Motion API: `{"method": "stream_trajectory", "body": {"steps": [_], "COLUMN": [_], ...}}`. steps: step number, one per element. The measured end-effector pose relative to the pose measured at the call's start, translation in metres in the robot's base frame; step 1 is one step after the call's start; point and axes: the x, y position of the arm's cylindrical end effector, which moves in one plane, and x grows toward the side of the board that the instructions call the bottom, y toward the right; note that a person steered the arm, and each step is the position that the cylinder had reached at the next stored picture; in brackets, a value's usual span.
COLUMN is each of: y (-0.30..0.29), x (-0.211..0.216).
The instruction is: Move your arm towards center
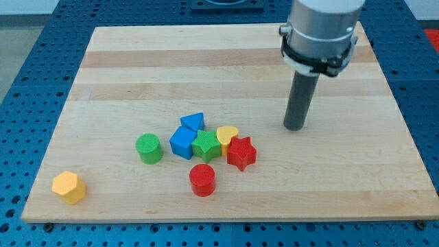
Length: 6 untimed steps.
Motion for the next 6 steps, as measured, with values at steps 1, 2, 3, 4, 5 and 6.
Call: {"method": "stream_trajectory", "body": {"steps": [1,2,3,4,5,6], "y": [0.000,0.000,-0.018,-0.051,-0.052,-0.092], "x": [-0.002,-0.005,-0.017,-0.019,-0.020,-0.036]}}
